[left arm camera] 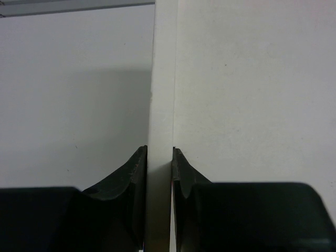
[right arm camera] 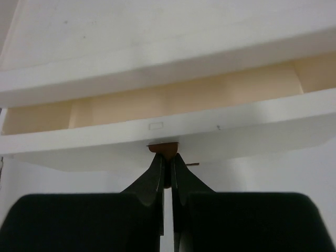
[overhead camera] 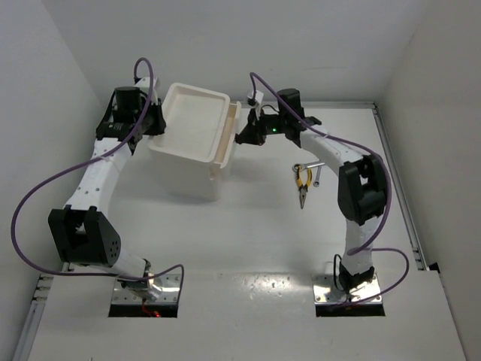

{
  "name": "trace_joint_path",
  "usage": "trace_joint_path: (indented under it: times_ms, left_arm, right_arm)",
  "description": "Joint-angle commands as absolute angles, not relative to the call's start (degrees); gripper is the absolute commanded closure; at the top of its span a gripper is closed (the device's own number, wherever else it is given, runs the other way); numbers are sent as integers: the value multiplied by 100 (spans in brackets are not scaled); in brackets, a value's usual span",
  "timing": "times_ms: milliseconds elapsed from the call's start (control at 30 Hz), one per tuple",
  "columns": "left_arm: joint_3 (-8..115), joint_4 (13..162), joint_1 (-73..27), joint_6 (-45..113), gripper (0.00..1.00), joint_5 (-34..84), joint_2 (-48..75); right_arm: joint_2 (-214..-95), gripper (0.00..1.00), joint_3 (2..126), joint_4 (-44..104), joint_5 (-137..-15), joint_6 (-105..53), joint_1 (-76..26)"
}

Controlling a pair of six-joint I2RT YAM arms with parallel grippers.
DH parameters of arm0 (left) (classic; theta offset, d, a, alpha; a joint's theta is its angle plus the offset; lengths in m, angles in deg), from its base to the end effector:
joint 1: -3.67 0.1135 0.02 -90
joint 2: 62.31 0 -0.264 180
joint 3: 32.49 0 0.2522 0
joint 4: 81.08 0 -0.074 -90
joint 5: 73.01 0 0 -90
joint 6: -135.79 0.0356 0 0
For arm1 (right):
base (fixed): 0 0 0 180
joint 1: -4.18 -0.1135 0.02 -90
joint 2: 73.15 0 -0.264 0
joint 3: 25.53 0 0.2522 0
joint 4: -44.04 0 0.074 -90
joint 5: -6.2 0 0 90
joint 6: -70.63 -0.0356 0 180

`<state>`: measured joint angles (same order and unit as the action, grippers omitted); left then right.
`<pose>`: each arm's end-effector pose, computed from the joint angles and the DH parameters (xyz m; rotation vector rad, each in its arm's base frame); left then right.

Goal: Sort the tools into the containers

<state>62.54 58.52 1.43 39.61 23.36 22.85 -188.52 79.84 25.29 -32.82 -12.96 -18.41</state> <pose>0.3400 -0.0173 0.3642 -0.0055 2.1066 -0.2051 0.4196 0.2045 0.2619 -1.0274 1.7610 1.0896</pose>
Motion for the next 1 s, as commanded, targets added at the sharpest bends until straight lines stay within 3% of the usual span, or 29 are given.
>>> trace_joint_path:
  times_ms: [0, 600, 733, 767, 867, 967]
  left_arm:
    - [6248, 5659, 94, 3331, 100, 2463, 2214]
    - [6520, 5659, 147, 3278, 100, 1936, 2329]
    - [6520, 5712, 147, 3278, 100, 1988, 2276]
    - [6520, 5712, 147, 3330, 100, 2058, 2276]
    - [6520, 5712, 147, 3383, 88, 2216, 2276]
    - [6625, 5712, 147, 3436, 70, 2357, 2337]
  right_arm:
    - [-18328, 100, 7771, 2413, -3274, -1033, -1499]
    - [-17476, 100, 6900, 1280, -3273, -355, -532]
    - [-17423, 60, 6786, 1279, -3274, -425, -427]
    - [-17422, 57, 6786, 1340, -3326, -426, -426]
    - [-17282, 51, 6655, 1586, -3327, -619, -426]
    - [-17142, 49, 6592, 1666, -3327, -750, -426]
